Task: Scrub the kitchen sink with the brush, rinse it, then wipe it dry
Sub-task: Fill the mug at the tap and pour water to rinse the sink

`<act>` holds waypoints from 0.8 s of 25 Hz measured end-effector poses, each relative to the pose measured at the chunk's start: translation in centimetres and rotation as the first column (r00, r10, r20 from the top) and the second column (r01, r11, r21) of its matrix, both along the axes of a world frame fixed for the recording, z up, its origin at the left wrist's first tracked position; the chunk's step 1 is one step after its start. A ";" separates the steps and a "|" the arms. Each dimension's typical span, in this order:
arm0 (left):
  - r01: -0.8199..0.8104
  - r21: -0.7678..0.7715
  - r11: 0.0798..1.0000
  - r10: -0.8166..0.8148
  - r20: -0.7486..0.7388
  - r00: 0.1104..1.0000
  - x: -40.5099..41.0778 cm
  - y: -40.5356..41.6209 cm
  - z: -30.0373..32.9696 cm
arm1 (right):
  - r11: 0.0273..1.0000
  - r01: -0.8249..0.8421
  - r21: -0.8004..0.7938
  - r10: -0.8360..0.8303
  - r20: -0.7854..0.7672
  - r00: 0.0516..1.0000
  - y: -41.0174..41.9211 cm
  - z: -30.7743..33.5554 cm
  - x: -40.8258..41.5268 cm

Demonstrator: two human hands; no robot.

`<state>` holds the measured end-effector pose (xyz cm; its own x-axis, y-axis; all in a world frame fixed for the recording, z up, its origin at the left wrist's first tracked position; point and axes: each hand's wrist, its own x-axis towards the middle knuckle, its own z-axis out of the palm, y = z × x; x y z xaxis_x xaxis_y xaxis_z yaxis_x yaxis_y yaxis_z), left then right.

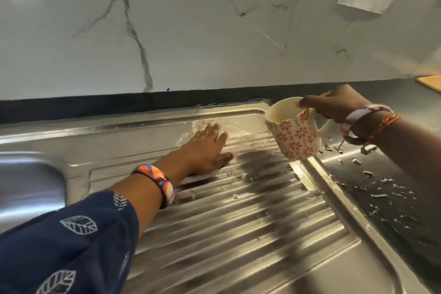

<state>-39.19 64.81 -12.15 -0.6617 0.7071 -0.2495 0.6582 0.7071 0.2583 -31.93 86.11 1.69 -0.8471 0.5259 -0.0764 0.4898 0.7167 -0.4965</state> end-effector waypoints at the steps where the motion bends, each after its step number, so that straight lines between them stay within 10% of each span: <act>1: -0.013 -0.018 1.000 0.014 0.010 1.000 -0.7 -1.0 -0.1 | 0.995 -0.040 0.089 0.037 0.036 0.999 -0.4 -0.2 -1.3; 7: -0.120 -0.047 0.992 0.117 -0.050 0.992 -3.0 -6.9 -0.6 | 0.785 -0.298 0.543 0.280 0.119 0.953 -6.5 -0.7 -8.3; 16: -0.619 -0.074 0.782 0.614 -0.086 0.785 0.9 -16.2 -0.4 | 0.751 -0.570 0.335 0.559 0.137 0.818 -12.1 1.2 -7.5; 20: -0.722 -0.109 0.683 0.712 -0.121 0.692 5.6 -15.9 0.7 | 0.574 -0.643 0.507 0.606 0.265 0.750 -11.0 3.1 -4.0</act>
